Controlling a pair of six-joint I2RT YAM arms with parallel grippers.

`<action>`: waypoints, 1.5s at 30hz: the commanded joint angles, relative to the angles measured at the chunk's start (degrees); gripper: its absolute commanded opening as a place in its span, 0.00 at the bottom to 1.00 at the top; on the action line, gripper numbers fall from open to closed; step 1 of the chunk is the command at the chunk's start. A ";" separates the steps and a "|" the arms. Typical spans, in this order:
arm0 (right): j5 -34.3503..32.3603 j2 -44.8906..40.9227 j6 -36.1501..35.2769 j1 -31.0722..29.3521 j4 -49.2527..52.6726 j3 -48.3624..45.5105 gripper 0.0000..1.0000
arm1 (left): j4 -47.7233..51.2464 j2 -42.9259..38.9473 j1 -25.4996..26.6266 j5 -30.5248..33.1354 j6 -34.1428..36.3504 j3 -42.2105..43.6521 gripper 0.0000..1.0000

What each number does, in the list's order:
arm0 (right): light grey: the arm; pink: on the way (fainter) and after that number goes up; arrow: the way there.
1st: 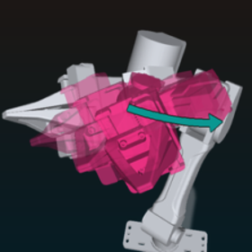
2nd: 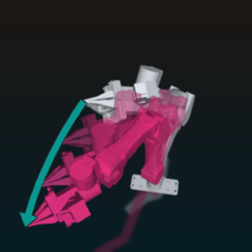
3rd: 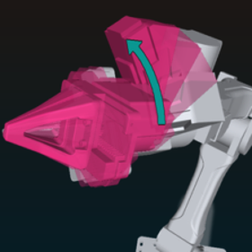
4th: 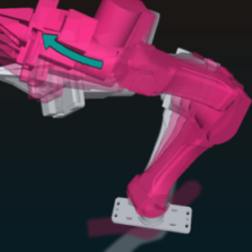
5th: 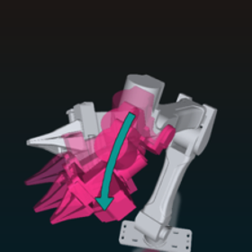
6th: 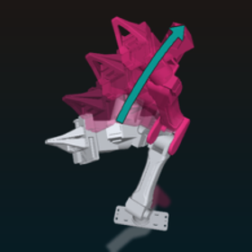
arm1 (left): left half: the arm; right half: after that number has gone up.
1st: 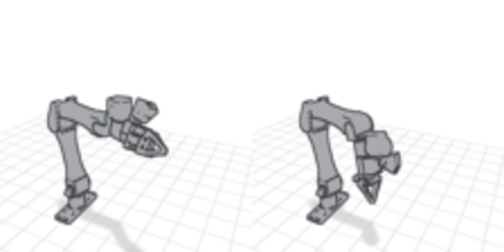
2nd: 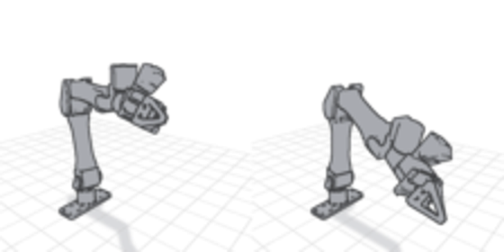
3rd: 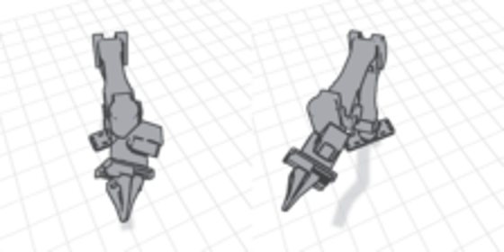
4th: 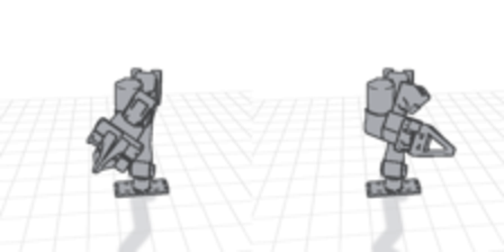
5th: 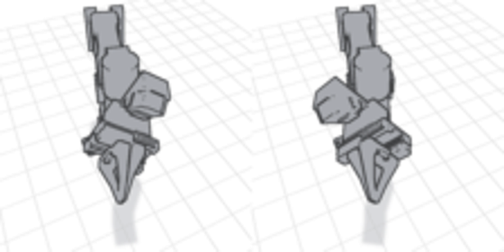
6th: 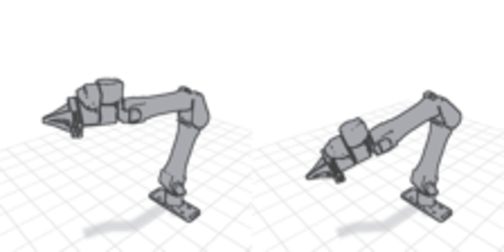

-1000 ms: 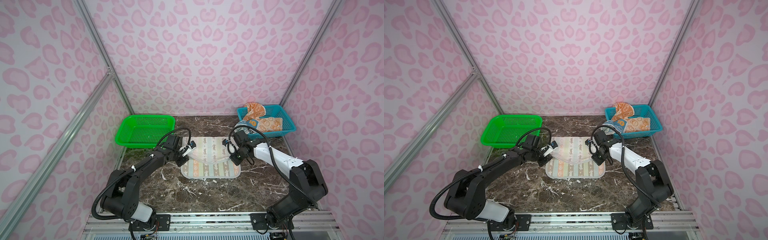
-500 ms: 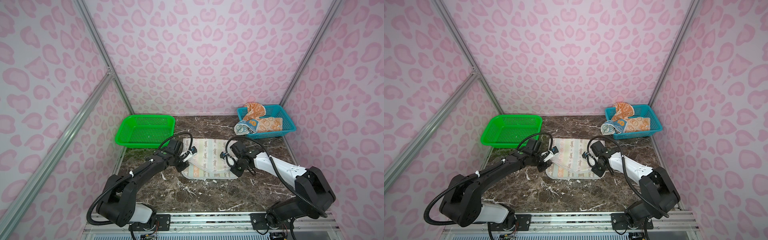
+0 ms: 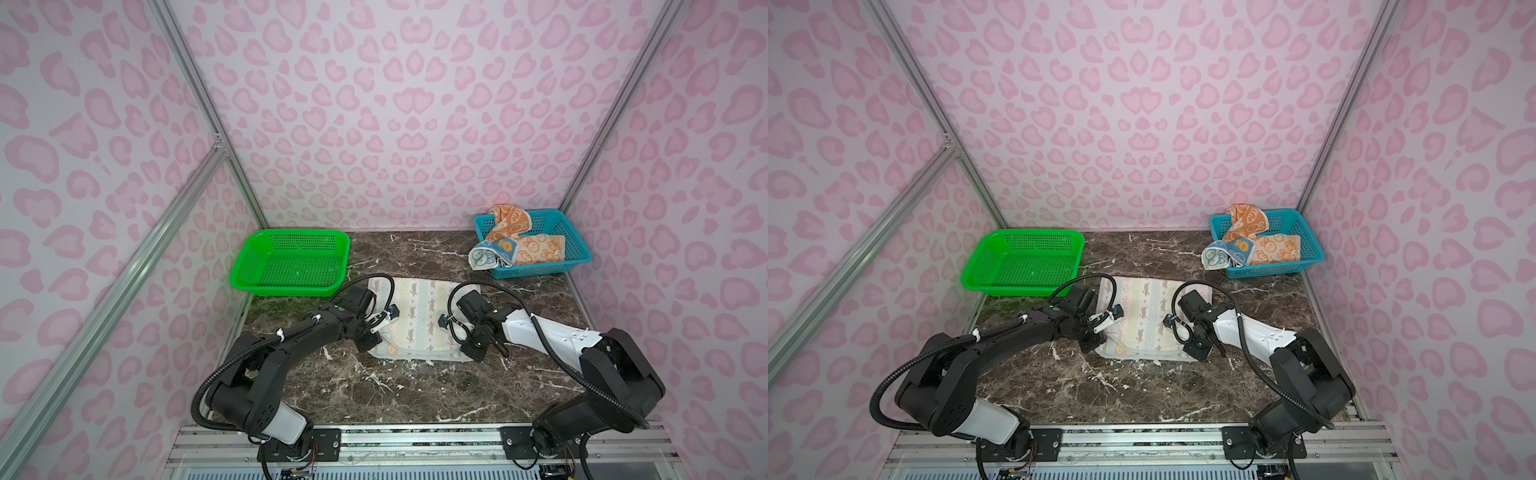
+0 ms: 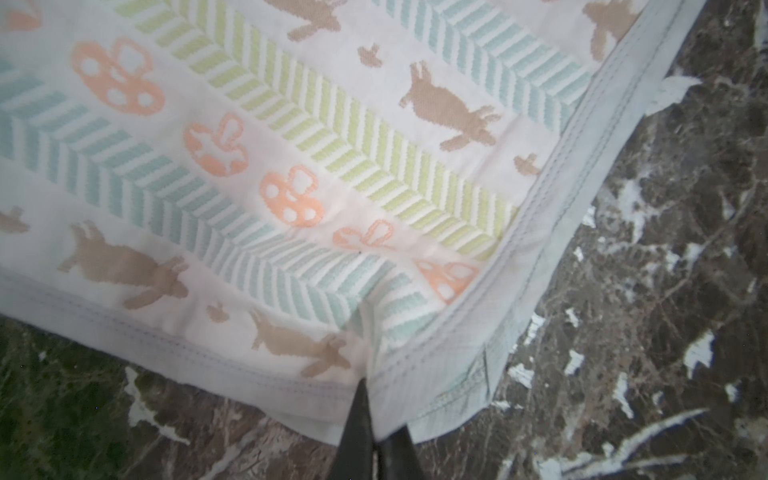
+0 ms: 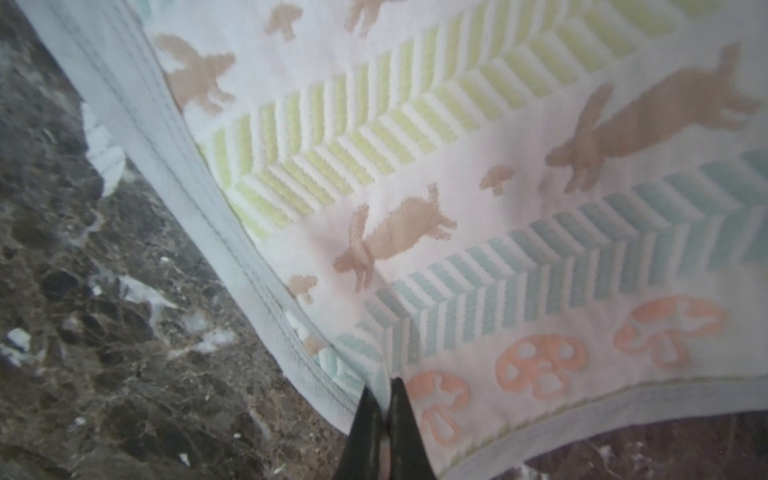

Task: Fold and stack the towels
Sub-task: 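Smooth the towel flat with both grippers, pulling its near corners apart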

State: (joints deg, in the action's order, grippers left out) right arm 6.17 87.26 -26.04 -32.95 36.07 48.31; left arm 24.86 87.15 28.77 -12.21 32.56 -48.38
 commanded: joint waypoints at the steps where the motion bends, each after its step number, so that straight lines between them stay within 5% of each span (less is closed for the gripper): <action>1: -1.36 0.41 -1.47 -0.29 0.74 -0.85 0.08 | 1.80 -0.60 0.22 -0.71 -0.70 0.59 0.04; 7: -2.62 2.46 -1.86 -0.45 3.03 0.02 0.16 | 2.98 -0.08 0.82 0.73 -1.23 1.36 0.05; 17: -0.57 -2.35 -2.58 -0.55 6.81 0.83 0.36 | 4.39 -0.65 2.42 2.49 -0.85 1.83 0.21; 20: -0.19 -3.04 -2.38 -0.54 7.90 1.59 0.37 | 4.68 -1.80 2.91 3.44 -1.02 2.32 0.26; 23: 1.51 -3.80 -2.17 -0.60 8.76 2.16 0.37 | 5.25 -3.74 3.30 4.05 -1.11 2.86 0.45; 28: 1.75 -5.39 0.70 -0.55 5.23 2.33 0.37 | 5.40 -8.05 3.48 6.18 -0.92 4.00 0.49; 35: 3.55 -4.80 14.94 -0.45 1.34 5.77 0.33 | 1.14 -15.04 3.31 5.20 -5.57 3.76 0.58; 40: 4.09 -4.12 27.35 -0.39 -3.55 3.69 0.30 | -9.85 -15.82 3.13 1.48 -21.12 3.75 0.56; 45: 4.52 -4.01 39.92 -0.37 -10.41 -2.04 0.26 | -16.99 -9.66 3.24 -5.24 -34.85 4.59 0.39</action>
State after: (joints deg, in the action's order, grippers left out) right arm 9.69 82.91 3.64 -33.32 30.68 48.27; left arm 15.16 75.35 31.97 -12.27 8.88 -44.47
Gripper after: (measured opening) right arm 0.264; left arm 0.403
